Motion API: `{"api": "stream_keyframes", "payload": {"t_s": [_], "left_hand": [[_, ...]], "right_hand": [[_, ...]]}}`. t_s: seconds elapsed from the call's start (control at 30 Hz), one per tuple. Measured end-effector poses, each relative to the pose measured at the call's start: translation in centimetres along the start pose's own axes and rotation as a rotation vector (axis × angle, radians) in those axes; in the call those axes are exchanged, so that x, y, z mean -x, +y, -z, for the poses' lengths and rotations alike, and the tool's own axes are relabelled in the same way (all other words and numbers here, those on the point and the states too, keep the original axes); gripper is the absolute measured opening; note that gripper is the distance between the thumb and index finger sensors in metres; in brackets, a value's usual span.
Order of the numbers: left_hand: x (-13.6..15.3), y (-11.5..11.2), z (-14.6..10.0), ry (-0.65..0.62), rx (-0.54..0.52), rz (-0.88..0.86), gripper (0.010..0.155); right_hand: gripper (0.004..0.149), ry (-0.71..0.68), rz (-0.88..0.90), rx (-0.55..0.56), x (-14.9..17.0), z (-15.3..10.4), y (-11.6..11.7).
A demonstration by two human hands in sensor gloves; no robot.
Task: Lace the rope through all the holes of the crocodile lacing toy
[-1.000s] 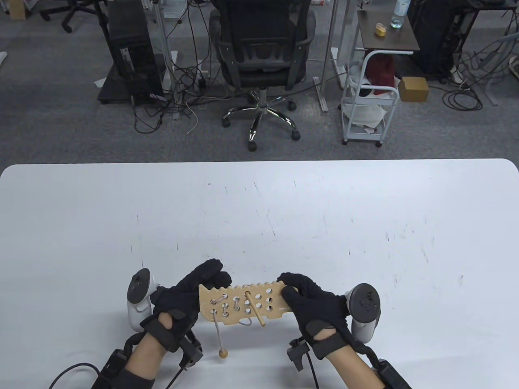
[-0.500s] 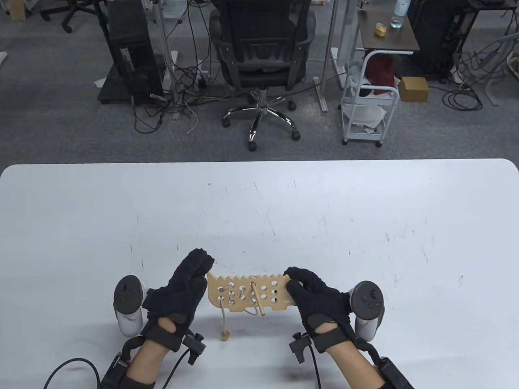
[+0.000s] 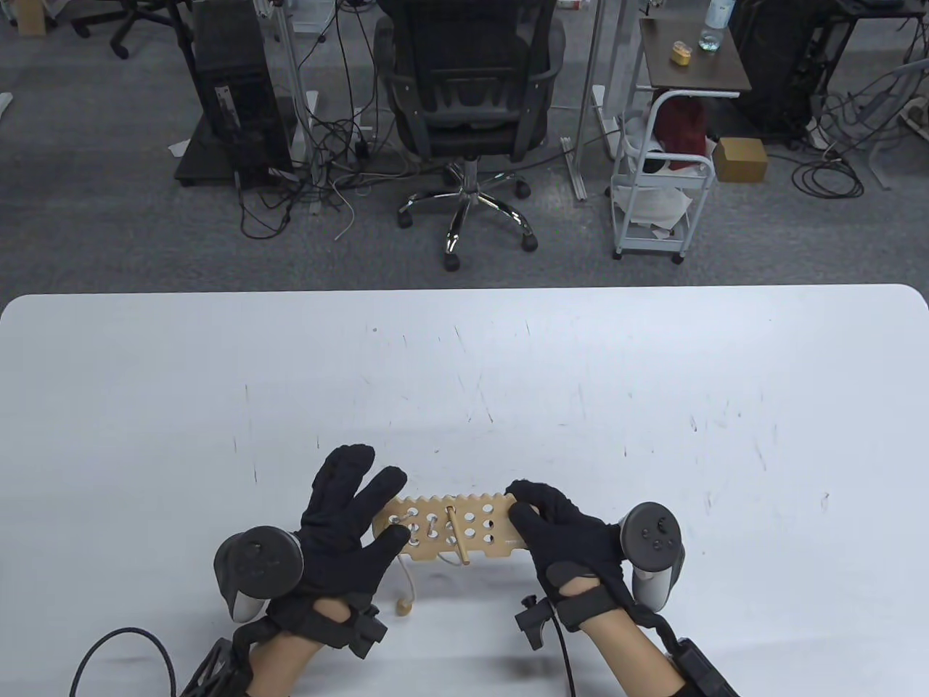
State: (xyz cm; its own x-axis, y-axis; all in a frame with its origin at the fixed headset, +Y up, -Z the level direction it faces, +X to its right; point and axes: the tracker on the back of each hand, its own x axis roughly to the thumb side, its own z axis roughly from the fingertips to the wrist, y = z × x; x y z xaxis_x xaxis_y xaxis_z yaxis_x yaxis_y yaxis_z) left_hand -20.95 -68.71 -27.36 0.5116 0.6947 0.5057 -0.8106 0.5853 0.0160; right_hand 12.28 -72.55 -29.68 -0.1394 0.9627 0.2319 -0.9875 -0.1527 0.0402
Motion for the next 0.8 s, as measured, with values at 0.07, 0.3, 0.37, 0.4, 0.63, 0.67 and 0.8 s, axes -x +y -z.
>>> {"api": "stream_keyframes", "payload": {"t_s": [0.07,0.3,0.37,0.4,0.63,0.67,0.8], "left_hand": [[-0.5,-0.1,-0.1,-0.015,-0.001,0.060,0.065],[-2.1,-0.6,-0.3,-0.082,0.021,0.231,0.060],[-2.6,-0.9,-0.4,-0.099,0.032,0.275,0.059],[-2.7,-1.1,-0.4,-0.107,0.038,0.294,0.059],[-3.5,-1.8,-0.5,-0.132,0.080,0.388,0.055],[-3.5,-1.9,-0.5,-0.132,0.087,0.390,0.054],[-3.5,-2.1,-0.5,-0.131,0.099,0.407,0.048]], "right_hand": [[0.046,0.001,-0.004,-0.006,0.0,-0.1,0.2],[0.046,-0.002,-0.018,-0.025,-0.2,-0.4,0.9],[0.046,-0.003,-0.025,-0.030,-0.3,-0.5,1.0],[0.046,-0.003,-0.029,-0.036,-0.3,-0.5,1.1],[0.046,-0.006,-0.037,-0.074,-0.3,-0.7,1.8],[0.046,-0.007,-0.037,-0.079,-0.3,-0.7,1.9],[0.046,-0.009,-0.036,-0.091,-0.3,-0.8,2.1]]}}
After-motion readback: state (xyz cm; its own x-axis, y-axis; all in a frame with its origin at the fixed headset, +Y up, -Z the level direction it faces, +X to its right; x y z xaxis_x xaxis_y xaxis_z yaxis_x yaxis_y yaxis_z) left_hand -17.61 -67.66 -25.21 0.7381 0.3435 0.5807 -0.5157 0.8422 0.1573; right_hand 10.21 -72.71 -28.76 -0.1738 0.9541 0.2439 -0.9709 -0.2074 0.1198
